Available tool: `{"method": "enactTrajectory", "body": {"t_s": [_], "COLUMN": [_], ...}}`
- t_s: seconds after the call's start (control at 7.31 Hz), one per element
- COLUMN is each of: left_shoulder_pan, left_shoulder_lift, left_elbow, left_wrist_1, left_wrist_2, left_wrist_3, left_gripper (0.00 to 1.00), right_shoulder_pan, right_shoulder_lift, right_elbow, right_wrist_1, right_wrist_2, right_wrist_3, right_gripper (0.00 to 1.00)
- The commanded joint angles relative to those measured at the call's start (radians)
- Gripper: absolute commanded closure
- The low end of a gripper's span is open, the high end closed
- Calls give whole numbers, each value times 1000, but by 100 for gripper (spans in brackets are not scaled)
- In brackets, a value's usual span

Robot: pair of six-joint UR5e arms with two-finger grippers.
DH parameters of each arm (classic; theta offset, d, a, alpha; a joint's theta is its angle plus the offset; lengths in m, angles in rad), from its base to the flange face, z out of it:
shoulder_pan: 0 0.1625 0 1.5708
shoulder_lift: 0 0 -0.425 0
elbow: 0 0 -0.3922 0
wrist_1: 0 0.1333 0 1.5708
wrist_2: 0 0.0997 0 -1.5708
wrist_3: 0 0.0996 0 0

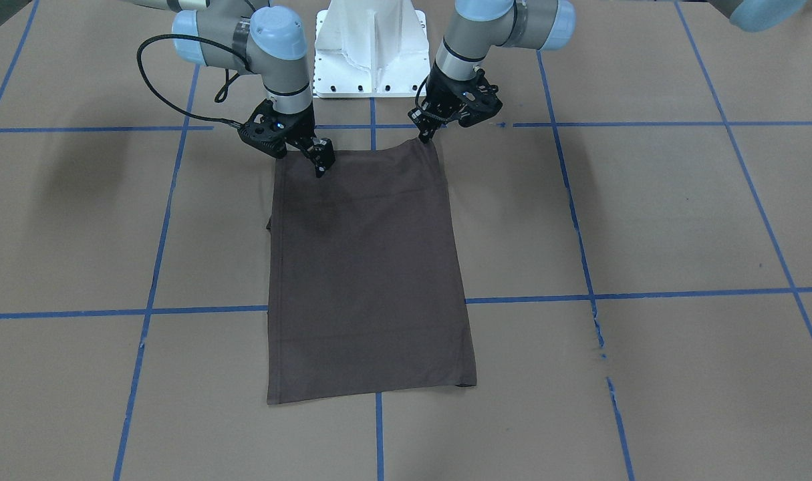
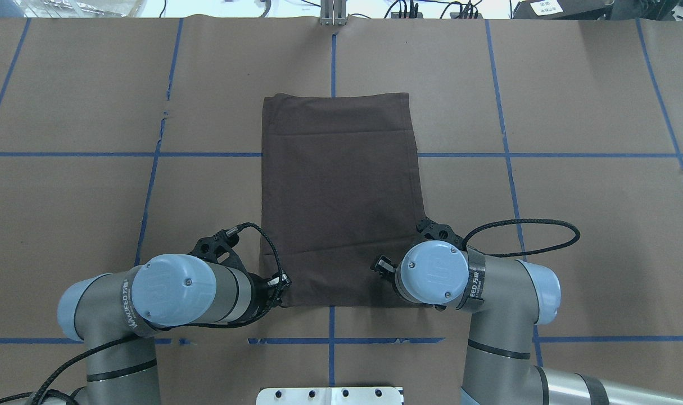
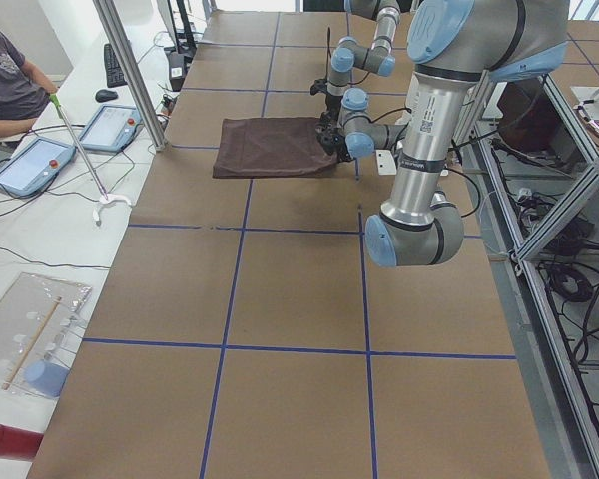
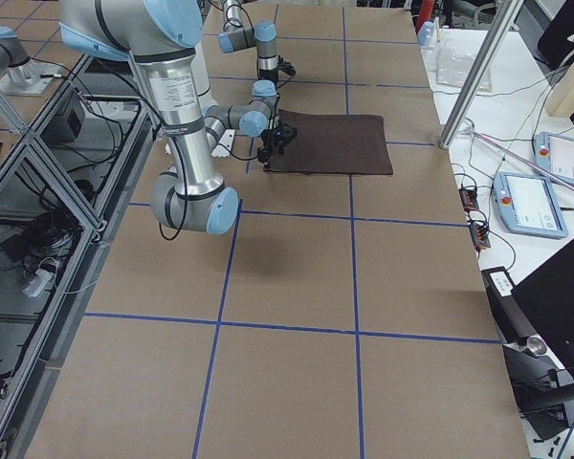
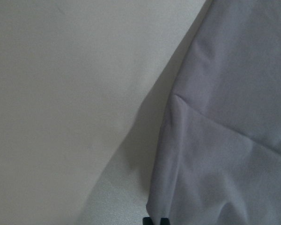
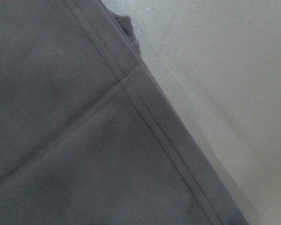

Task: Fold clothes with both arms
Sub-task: 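Grasp the near edge corners of the shirt with both grippers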

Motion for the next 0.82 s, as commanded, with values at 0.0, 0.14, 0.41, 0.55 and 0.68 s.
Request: {"method": "enactTrajectory", "body": {"t_s": [0.0,0.14,0.41,0.55,0.68], "left_shoulder_pan": [0,0,2,2,2], "left_shoulder_lift": [0,0,0,0,0], "left_elbow": [0,0,0,0,0], "left_wrist_1": [0,0,0,0,0], "left_wrist_2": [0,0,0,0,0], "left_wrist_3": [0,0,0,0,0], "left_gripper": [100,100,100,100,100], "right_shoulder_pan": [1,1,2,2,2], "right_shoulder_lift": [-1,-4,-26,-32,-36], "right_elbow": [-1,4,8,16,16], "right_wrist_1": [8,2,-1,-1,-1], "right_wrist_2": [3,16,20,20,20], "right_wrist_3": [3,3,20,23,23], "right_gripper": [0,0,0,0,0]}}
